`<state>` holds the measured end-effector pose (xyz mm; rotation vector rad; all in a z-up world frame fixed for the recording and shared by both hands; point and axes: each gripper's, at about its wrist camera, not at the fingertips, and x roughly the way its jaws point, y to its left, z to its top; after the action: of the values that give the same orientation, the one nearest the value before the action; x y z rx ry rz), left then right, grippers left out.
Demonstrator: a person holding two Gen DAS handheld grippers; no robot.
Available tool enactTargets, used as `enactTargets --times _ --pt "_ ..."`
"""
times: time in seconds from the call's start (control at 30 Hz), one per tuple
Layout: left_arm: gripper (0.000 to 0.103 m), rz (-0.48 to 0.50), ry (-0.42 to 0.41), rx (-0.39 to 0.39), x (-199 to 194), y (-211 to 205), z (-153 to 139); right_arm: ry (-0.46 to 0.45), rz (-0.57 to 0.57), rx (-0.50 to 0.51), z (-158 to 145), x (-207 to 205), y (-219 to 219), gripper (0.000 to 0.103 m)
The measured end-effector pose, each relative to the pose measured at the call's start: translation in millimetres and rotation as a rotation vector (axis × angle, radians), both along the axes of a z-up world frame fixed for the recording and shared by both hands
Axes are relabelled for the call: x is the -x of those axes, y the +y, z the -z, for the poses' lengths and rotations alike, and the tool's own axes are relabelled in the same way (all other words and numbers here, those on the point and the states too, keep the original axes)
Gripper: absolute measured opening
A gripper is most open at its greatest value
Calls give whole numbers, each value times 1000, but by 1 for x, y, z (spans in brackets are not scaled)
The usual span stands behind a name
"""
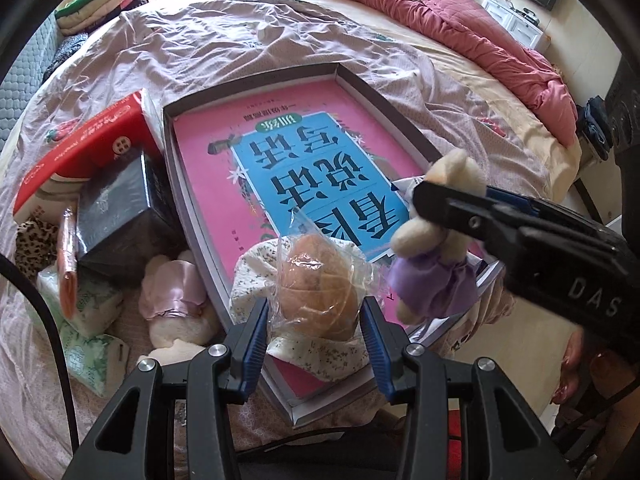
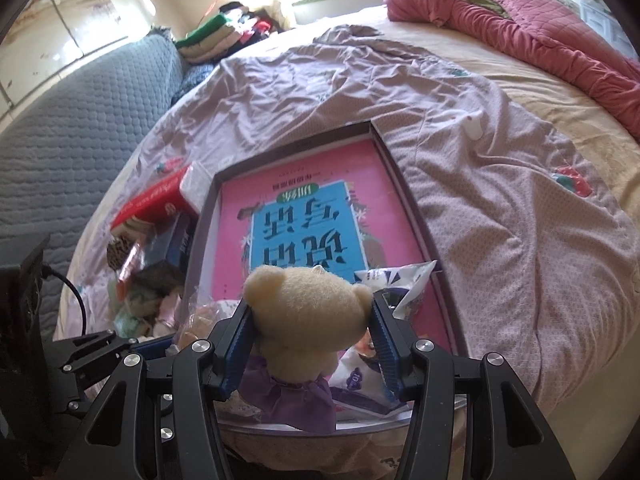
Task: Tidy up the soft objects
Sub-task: 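Carry the bun bag with the left gripper while the right gripper carries the teddy bear to the tray, then open the right gripper to set the bear on the tray while the left gripper releases the bun bag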
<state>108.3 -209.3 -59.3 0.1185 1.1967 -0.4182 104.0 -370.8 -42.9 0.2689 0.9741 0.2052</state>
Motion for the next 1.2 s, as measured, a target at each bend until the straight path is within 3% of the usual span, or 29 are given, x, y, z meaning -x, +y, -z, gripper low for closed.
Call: enactTargets --times 0.53,1.2 --pt "45 0 31 19 -5 4 12 58 -17 60 30 -21 16 58" --pt "49 -26 56 59 -9 9 16 37 -7 102 30 -24 19 64"
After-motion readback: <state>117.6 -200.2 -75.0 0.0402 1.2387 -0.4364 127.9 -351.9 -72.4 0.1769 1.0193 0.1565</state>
